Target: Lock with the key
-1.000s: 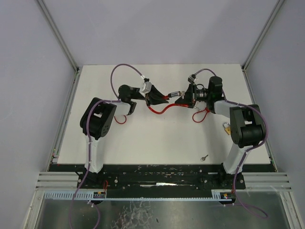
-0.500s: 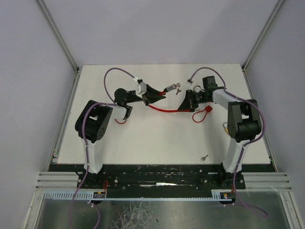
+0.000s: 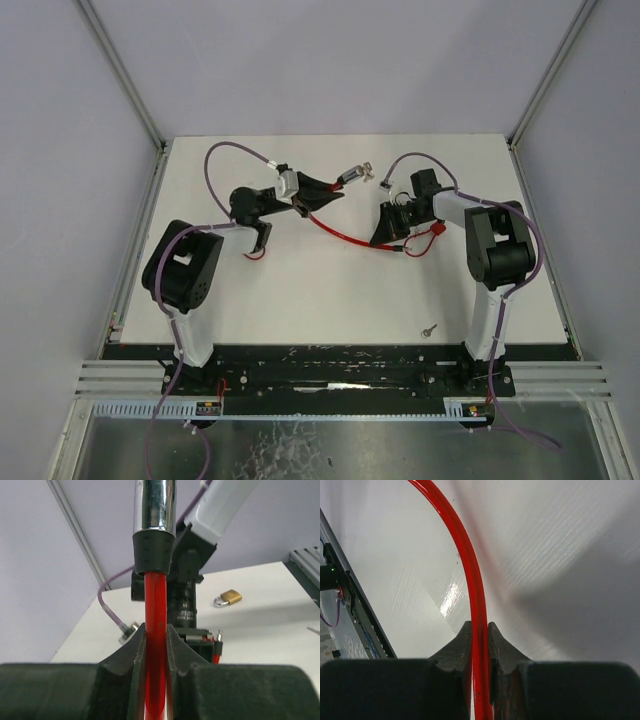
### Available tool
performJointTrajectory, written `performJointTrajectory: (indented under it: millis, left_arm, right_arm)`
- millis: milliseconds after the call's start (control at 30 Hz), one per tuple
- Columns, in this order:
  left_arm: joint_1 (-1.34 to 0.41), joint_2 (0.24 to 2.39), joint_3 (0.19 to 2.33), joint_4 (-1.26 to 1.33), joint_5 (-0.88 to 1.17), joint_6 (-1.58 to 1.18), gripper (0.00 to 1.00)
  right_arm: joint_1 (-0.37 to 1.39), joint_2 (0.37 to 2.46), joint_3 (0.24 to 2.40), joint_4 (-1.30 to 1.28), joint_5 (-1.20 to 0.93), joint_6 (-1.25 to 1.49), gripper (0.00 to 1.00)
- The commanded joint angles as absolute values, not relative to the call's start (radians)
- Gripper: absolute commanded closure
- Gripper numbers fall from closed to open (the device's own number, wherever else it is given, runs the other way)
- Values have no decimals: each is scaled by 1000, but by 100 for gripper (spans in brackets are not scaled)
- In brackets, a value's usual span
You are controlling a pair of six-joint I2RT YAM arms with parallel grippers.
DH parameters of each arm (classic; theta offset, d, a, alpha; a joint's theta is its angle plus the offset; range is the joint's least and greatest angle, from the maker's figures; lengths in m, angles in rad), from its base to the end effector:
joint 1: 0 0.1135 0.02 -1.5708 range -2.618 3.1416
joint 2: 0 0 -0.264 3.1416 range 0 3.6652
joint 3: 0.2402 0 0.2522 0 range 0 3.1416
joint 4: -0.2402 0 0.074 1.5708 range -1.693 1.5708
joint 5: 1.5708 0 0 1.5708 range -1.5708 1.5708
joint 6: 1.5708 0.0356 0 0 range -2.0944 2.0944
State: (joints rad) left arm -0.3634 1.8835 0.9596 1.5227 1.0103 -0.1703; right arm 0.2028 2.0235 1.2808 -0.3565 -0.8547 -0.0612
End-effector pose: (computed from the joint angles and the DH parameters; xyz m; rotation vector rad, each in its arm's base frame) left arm 0.3384 -0.1609 0.2578 1.0419 0.8186 -0.9451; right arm 0.3871 0.1070 0.1427 -0.5991 2.4380 1.1761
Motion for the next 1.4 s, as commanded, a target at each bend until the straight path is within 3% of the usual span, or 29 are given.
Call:
performJointTrajectory:
  millis: [0, 67, 200, 300, 467, 700, 767, 933, 1100, 1233, 1367]
  left_arm:
    - [-361, 1794, 977, 1593, 939, -224, 99]
    - [-358, 1778, 1024, 1540, 938, -252, 99]
    - [-347, 1762, 1164, 1460, 982, -324, 99]
    - [-341, 1725, 1269, 1405, 1056, -387, 99]
    - [-342, 1622, 1336, 1274, 1070, -401, 99]
    - [-374, 1549, 1539, 1042, 1063, -373, 99]
    - [-396, 1560, 1605, 1021, 1062, -405, 99]
    - [-429, 1598, 1729, 1010, 1073, -495, 99]
    - [-463, 1642, 1822, 1017, 1084, -611, 99]
    - [-523, 1679, 1878, 988, 1091, -677, 99]
    - [-583, 1706, 1941, 952, 1104, -736, 99]
  right_arm:
    - [212, 2023, 1313, -351, -873, -76, 93]
    - [212, 2024, 1321, -360, -890, -93, 83]
    - [211, 1998, 1355, -419, -885, -181, 52]
    - [190, 1931, 1370, -448, -918, -225, 41]
    - [113, 1751, 1382, -484, -985, -332, 38]
    - [63, 1469, 1408, -714, -1126, -837, 38]
    - [64, 1404, 1398, -769, -1158, -1017, 32]
    - [64, 1251, 1312, -750, -1165, -1331, 1]
    - [67, 1164, 1251, -749, -1141, -1627, 0]
    - [73, 1128, 1216, -850, -1110, -2016, 0]
    - [98, 1048, 1104, -646, -1093, -2028, 0]
